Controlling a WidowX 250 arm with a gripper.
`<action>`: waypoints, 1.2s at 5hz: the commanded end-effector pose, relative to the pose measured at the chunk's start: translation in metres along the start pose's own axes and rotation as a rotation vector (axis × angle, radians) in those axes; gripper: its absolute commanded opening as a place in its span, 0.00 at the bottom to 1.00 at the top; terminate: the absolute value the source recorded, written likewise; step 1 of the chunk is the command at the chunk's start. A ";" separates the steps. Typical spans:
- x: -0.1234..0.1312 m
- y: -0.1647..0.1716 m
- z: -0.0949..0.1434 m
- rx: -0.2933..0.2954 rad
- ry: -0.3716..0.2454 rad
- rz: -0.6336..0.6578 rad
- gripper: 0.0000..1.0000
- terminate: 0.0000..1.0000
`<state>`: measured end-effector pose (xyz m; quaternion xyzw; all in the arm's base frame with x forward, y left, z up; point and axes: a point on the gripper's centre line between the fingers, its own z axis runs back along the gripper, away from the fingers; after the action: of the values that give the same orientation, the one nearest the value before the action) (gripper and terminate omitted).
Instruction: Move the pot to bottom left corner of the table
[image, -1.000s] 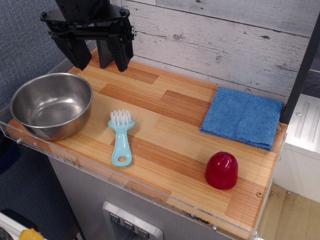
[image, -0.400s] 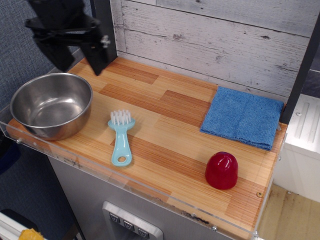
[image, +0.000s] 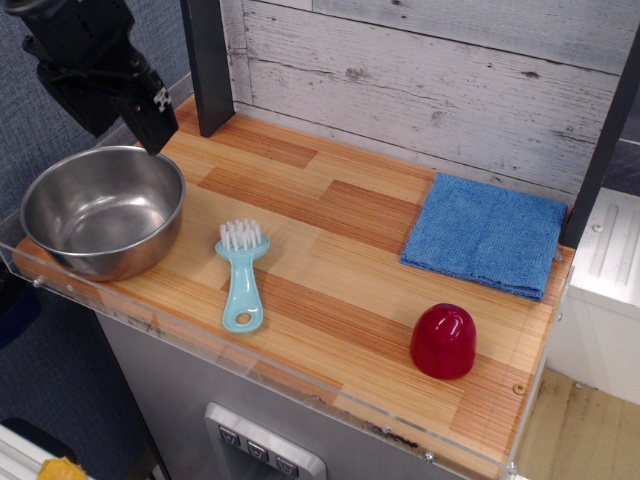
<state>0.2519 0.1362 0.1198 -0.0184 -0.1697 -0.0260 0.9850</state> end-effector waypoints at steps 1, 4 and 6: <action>-0.004 -0.008 -0.026 0.038 0.044 -0.044 1.00 0.00; -0.022 0.000 -0.061 0.123 0.112 0.097 1.00 0.00; -0.035 0.012 -0.074 0.166 0.164 0.187 0.00 0.00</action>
<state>0.2403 0.1433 0.0309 0.0436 -0.0769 0.0834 0.9926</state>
